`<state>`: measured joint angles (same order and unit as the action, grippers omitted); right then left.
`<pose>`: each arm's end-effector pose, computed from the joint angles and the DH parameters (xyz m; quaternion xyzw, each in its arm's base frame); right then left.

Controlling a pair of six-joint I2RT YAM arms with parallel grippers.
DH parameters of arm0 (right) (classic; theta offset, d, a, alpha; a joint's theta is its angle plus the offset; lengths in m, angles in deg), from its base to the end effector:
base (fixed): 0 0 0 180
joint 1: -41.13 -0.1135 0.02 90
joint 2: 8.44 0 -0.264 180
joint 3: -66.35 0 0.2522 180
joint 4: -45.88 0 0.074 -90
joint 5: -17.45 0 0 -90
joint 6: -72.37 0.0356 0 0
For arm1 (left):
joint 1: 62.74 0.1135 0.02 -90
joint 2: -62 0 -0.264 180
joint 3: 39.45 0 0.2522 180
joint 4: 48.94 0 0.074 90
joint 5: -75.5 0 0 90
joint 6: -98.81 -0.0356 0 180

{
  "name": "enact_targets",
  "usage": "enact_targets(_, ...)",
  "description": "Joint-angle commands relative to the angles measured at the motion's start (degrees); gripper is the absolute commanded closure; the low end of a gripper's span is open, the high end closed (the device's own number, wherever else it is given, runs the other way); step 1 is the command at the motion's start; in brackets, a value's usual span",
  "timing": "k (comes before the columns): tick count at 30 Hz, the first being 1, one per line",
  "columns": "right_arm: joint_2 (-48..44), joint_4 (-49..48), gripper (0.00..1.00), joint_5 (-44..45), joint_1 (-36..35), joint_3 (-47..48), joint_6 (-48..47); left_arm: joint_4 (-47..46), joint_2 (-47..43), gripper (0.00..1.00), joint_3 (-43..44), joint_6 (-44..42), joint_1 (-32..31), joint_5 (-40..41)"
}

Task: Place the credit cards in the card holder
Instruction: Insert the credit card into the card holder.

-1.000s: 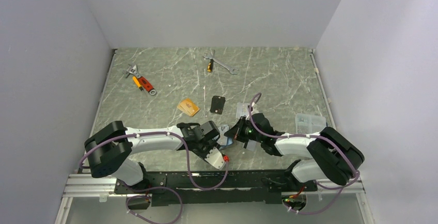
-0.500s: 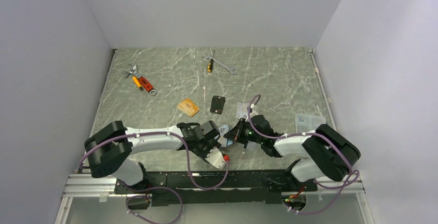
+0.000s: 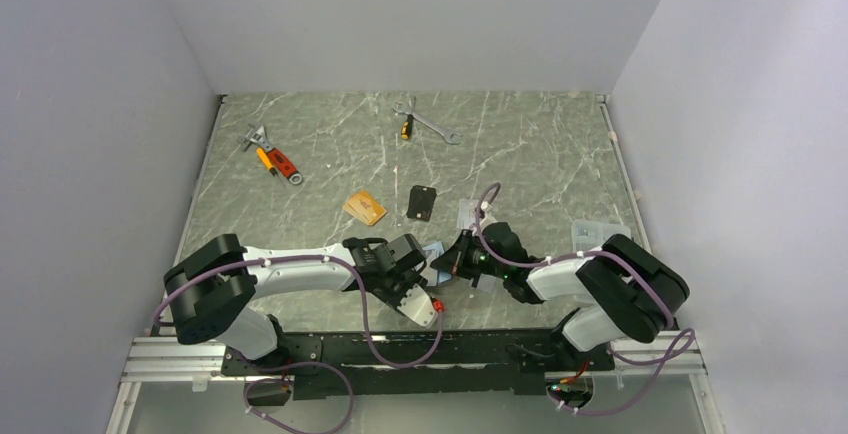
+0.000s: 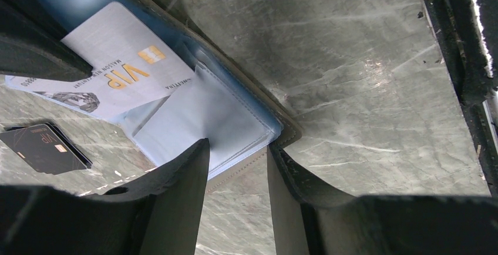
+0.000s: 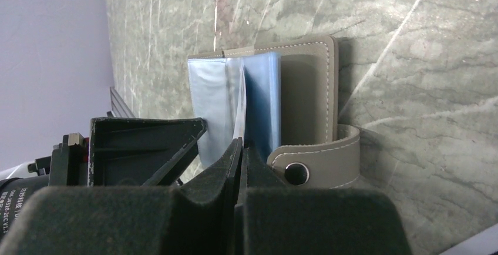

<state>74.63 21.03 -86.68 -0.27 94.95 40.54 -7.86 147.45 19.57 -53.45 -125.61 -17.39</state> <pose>0.1661 0.1580 0.1167 0.0639 0.8576 0.4497 0.2410 0.1201 -0.2383 0.1632 0.8725 0.4474 -0.0258 0.1948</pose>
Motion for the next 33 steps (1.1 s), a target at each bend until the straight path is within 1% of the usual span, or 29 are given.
enact_targets(1, 2.01, -1.74, 1.0, -0.44, -0.25, 2.02, -2.37, -0.43, 0.77, 0.54, 1.33, 0.18, -0.41, -0.24)
enact_targets(6, 2.91, -1.21, 1.0, -1.8, -0.2, 2.91, -3.53, -0.69, 0.69, 0.53, 1.19, 0.11, -0.41, 0.18)
enact_targets(13, 2.86, 4.44, 1.0, -5.36, 0.2, 3.54, -6.5, -2.01, 0.46, 0.52, 0.97, -0.09, 0.39, 1.51)
enact_targets(17, 6.57, 7.09, 1.0, -10.17, 1.03, 5.94, -8.73, -2.21, 0.25, 0.5, 1.49, -0.02, 1.96, 1.31)
enact_targets(20, 9.07, 8.79, 1.0, -12.14, 1.45, 8.28, -10.34, -2.61, 0.17, 0.48, 1.59, -0.12, 3.12, 1.78)
enact_targets(28, 7.78, 15.0, 1.0, -12.82, 3.66, 10.64, -13.43, -4.13, -0.28, 0.46, 0.37, -0.04, 6.94, 2.38)
enact_targets(33, 8.78, 15.08, 1.0, -13.29, 3.79, 11.35, -13.45, -4.15, -0.85, 0.45, -0.69, 0.51, 7.23, 1.66)
